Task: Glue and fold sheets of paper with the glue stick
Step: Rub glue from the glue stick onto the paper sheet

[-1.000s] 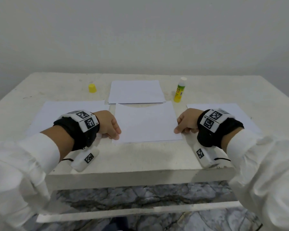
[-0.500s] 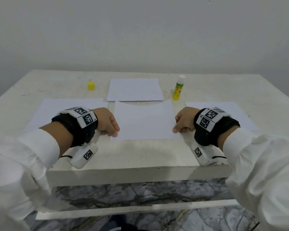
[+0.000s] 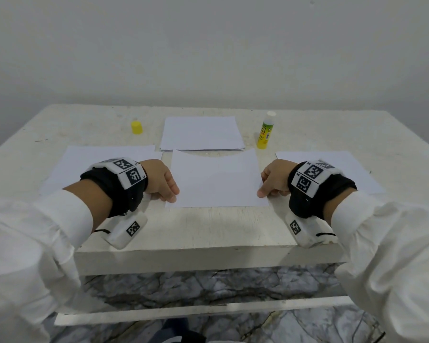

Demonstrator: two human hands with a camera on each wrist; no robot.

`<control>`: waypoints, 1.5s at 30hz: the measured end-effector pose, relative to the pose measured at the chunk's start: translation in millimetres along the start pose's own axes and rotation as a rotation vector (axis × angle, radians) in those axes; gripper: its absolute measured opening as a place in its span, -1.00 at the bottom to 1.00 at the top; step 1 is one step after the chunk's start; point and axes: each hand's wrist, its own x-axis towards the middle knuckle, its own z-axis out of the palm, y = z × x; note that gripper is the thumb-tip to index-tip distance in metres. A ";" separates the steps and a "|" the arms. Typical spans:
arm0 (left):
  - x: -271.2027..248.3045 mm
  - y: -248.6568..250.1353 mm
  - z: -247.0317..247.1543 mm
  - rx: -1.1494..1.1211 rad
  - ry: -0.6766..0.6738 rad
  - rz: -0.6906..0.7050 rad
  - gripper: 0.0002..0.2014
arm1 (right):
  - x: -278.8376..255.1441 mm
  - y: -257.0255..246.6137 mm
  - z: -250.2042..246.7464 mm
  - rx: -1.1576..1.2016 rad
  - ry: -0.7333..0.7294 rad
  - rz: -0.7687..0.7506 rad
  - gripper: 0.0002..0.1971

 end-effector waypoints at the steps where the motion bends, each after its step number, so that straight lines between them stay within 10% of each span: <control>1: 0.2 0.0 0.2 0.002 -0.001 0.002 -0.86 | -0.6 -0.4 0.1 0.000 0.001 0.002 -0.75; 6: 1.9 -0.5 -0.2 0.051 0.005 0.020 -0.79 | 0.2 -1.8 0.5 -0.012 0.019 0.021 -0.69; 11: 5.6 4.9 -1.2 0.293 -0.025 0.028 -0.27 | -2.2 -8.5 3.1 -0.107 0.035 0.058 -0.82; 14: 6.2 9.6 -2.6 0.553 -0.034 -0.001 -0.11 | -3.4 -18.2 5.5 -0.263 0.073 0.070 -0.34; 21: 23.6 13.3 -8.2 0.952 -0.071 0.023 0.05 | 16.4 -80.7 29.0 -0.451 -0.112 -0.106 -0.41; 28: 42.1 11.9 -8.2 0.924 -0.061 0.051 0.28 | 49.3 -149.6 49.7 -0.599 -0.093 -0.208 0.07; 32: 43.3 14.6 -7.3 0.943 -0.052 0.069 0.27 | 57.5 -126.2 45.4 -0.612 -0.103 -0.224 0.42; 45: 39.3 29.9 -9.7 0.895 -0.099 0.006 0.23 | 31.4 -22.7 -5.4 -0.626 -0.145 -0.063 0.26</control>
